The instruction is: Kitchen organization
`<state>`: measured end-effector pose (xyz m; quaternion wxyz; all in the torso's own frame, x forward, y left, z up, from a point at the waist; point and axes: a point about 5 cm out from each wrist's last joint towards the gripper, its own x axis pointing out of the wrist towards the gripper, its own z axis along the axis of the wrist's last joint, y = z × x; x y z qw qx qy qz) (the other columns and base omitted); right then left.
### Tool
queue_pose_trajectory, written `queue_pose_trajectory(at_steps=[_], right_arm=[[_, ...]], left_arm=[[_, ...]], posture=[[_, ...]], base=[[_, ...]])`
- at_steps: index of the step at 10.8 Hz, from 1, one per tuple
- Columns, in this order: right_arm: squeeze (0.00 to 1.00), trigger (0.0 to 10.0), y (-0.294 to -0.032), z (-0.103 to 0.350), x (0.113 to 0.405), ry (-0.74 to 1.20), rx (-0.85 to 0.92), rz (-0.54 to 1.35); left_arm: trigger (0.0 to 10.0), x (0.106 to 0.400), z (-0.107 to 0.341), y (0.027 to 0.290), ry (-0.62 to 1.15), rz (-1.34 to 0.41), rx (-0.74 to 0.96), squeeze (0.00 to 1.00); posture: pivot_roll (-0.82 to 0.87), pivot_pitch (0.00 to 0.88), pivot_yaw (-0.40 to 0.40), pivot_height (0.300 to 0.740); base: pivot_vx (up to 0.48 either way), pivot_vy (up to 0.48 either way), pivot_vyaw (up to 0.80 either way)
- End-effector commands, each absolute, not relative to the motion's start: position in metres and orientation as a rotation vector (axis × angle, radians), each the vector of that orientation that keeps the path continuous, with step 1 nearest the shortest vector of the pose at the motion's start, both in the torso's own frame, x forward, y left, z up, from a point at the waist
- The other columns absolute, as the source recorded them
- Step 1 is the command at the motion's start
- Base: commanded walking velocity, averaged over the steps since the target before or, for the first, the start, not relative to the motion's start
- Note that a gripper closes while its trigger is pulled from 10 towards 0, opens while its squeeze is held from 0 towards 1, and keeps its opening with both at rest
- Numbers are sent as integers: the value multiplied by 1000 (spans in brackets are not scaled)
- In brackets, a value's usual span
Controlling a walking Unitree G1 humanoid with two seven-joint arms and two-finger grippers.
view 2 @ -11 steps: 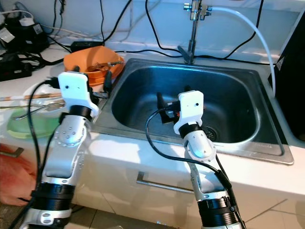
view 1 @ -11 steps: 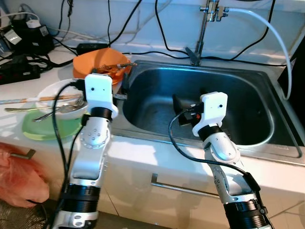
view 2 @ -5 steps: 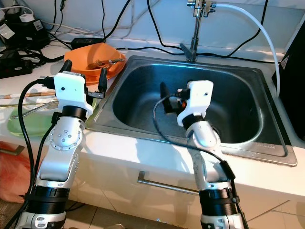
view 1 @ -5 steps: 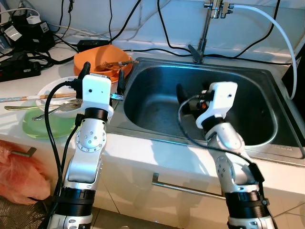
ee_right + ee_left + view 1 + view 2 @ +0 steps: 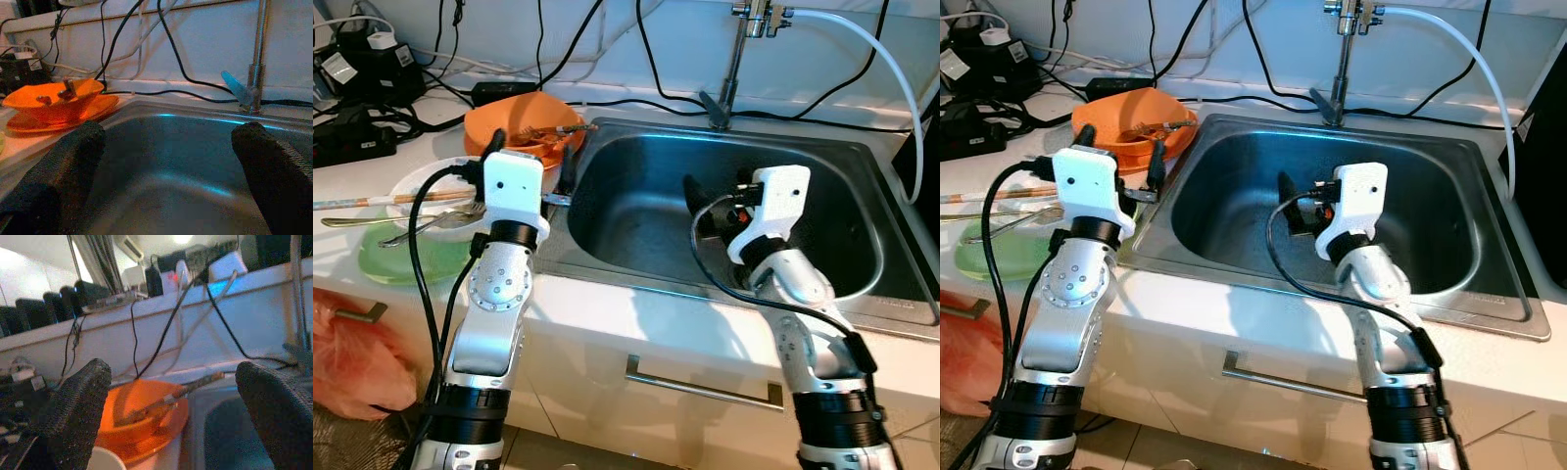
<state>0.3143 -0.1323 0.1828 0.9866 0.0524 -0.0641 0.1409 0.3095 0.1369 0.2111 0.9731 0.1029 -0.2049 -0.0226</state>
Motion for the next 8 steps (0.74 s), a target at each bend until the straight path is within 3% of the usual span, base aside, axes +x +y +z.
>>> queue_pose_trajectory(at_steps=[1, 8], right_arm=[[0, 10000, -137, 195, 314, -184, 106, 271], [0, 10000, -139, 199, 316, -199, 55, 255]], left_arm=[[10000, 308, 221, 134, -461, -57, 225, 0], [10000, 313, 231, 127, -477, -107, 229, 0]], posture=[[34, 1, 36, 740], [35, 4, 42, 740]], base=[[0, 0, 800], [0, 0, 796]])
